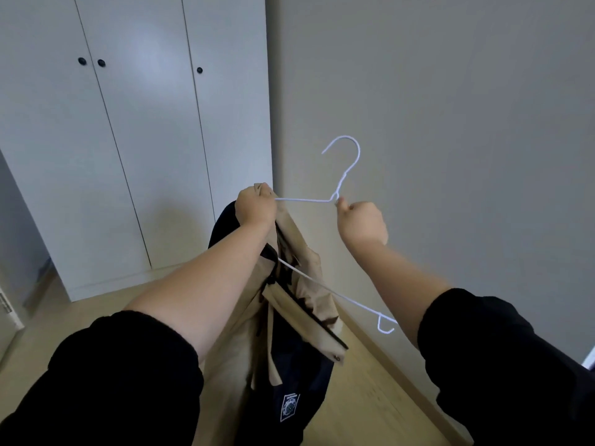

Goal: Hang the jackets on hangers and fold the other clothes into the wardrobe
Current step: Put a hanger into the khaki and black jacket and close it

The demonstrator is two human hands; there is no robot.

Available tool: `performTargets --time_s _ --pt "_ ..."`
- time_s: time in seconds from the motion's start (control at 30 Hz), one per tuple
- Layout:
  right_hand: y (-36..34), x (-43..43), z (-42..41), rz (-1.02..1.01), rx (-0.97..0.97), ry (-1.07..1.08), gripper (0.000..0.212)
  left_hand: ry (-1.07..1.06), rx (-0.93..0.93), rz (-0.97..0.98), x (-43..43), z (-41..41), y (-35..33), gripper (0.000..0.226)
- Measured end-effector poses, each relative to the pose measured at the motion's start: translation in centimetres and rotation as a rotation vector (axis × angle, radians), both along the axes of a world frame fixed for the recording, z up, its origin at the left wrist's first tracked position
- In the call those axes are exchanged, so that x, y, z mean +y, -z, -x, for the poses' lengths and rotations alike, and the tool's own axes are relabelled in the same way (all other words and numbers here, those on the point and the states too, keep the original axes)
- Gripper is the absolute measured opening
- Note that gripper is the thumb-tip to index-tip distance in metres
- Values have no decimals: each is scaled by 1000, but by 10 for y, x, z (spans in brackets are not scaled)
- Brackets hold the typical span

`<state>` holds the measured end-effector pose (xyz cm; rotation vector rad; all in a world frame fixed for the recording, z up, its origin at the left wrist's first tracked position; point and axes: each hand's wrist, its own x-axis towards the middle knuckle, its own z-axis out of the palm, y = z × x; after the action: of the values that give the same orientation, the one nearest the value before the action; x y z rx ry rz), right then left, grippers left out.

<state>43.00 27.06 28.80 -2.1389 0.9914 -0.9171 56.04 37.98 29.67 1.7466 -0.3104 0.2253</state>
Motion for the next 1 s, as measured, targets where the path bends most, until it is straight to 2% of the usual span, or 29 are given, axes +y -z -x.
performTargets --time_s 0.27,0.4,0.53,0.6,0.67,0.73,0.8,0.87,0.9,1.0 --pt "-6 10 7 -154 -49 -247 31 83 158 245 -2 13 9 32" --pt "15 24 0 -160 39 -319 42 332 299 376 -14 47 3 22" --pt "42 21 -3 -387 -162 -187 41 250 317 435 -14 49 -8 23" --pt "40 8 3 -423 -262 -103 37 299 295 373 -3 44 -7 19" --pt "34 -5 10 -442 -326 -74 40 449 219 227 6 45 -1 10" --pt "31 -11 13 -451 -367 -82 40 600 81 19 11 50 5 11" --pt "29 -11 14 -452 -407 -118 39 636 -180 -309 14 51 10 17" --pt "29 -7 13 -445 -450 -167 36 565 -452 -600 13 51 16 8" --pt "29 -5 13 -442 -467 -178 33 528 -552 -652 13 50 20 7" --pt "26 -3 16 -462 -518 -180 34 375 -818 -642 12 44 28 38"
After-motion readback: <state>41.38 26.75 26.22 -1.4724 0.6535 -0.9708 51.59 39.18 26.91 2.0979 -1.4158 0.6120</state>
